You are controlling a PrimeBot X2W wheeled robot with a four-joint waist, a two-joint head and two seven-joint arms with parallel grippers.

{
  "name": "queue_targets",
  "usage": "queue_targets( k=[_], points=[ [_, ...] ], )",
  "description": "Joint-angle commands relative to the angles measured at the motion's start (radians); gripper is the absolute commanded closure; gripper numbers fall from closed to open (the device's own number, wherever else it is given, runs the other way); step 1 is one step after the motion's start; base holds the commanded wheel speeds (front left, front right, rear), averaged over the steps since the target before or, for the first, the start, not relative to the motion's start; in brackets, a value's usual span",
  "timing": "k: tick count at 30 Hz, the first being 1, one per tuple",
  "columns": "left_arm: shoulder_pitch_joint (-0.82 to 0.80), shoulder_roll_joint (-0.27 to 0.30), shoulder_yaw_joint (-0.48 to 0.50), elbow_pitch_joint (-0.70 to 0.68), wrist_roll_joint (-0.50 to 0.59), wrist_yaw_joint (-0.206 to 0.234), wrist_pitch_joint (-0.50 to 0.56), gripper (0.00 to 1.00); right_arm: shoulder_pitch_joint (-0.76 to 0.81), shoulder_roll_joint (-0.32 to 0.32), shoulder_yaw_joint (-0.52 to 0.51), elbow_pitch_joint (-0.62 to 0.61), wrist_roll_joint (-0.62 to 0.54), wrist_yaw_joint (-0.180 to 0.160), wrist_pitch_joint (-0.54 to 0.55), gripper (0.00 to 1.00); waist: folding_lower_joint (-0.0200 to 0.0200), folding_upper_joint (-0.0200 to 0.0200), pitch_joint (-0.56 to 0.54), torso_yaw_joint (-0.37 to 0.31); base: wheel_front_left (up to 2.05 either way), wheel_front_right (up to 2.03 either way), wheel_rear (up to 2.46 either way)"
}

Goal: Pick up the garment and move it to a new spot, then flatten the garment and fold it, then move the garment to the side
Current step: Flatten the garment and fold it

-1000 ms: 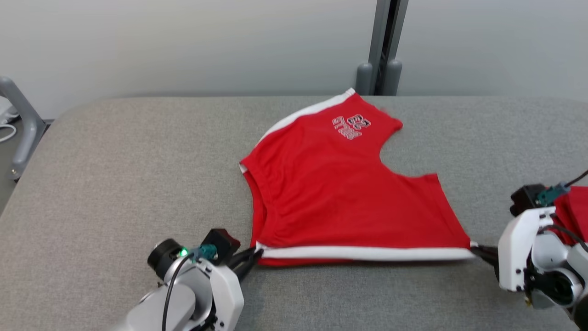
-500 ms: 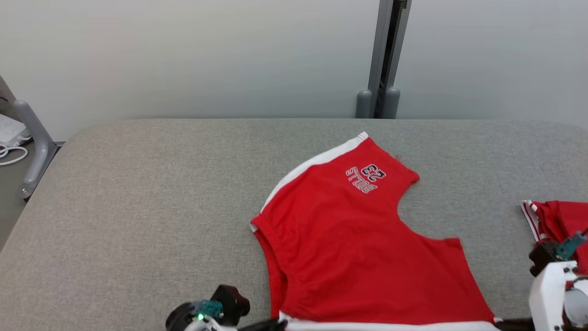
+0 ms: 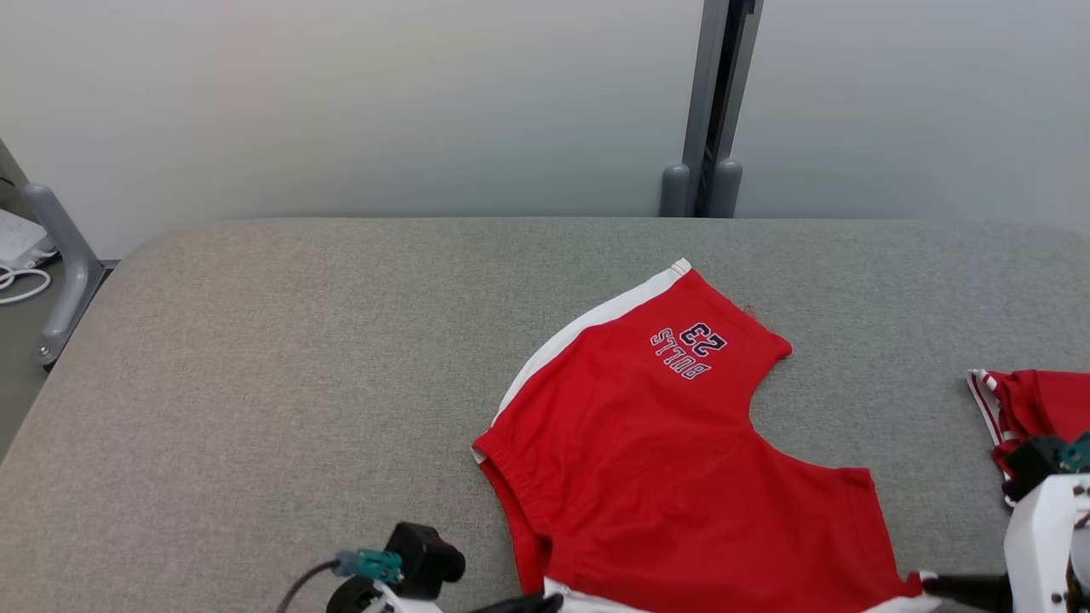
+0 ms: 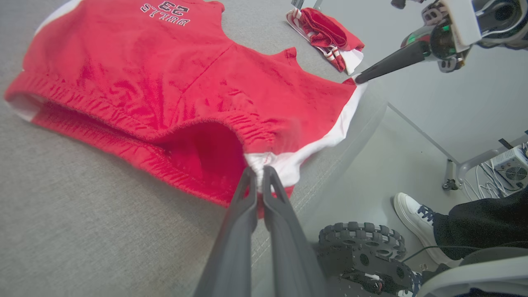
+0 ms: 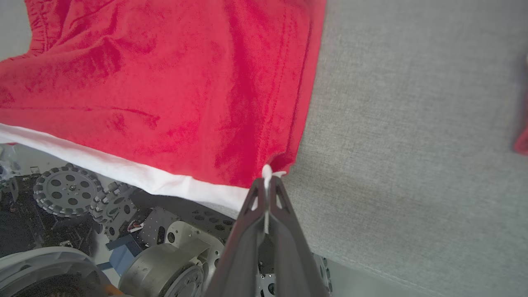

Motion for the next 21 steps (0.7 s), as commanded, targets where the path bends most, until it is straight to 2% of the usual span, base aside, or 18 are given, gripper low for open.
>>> queue_targets(
  k=[1,10,11,12,21],
  points=[
    [-0.02,0.011,0.002,-0.005,-0.023,0.0,-0.007,1.0,-0.017,0.002,-0.015,-0.003,0.004,0.0,-0.009,1.0,0.0,-0.0001,0.002,0.002,0.0,0.0,0.0],
    [-0.08,0.038,0.006,-0.075,-0.27,0.0,-0.001,1.0,-0.123,0.062,-0.084,0.021,0.003,0.0,-0.017,1.0,0.0,-0.0001,0.021,0.028,0.0,0.0,0.0],
    [-0.08,0.038,0.006,-0.075,-0.27,0.0,-0.001,1.0,-0.123,0.062,-0.084,0.021,0.003,0.0,-0.017,1.0,0.0,-0.0001,0.021,0.028,0.0,0.0,0.0],
    [-0.095,0.037,0.016,-0.081,-0.319,0.0,-0.008,1.0,-0.153,0.079,-0.096,0.039,-0.006,0.0,-0.02,1.0,0.0,-0.0001,0.032,0.039,0.0,0.0,0.0],
    [-0.133,-0.021,0.094,-0.069,-0.488,0.0,-0.03,1.0,-0.292,0.134,-0.128,0.154,-0.064,0.0,-0.041,1.0,0.0,-0.0001,0.102,0.097,0.0,0.0,0.0]
  ],
)
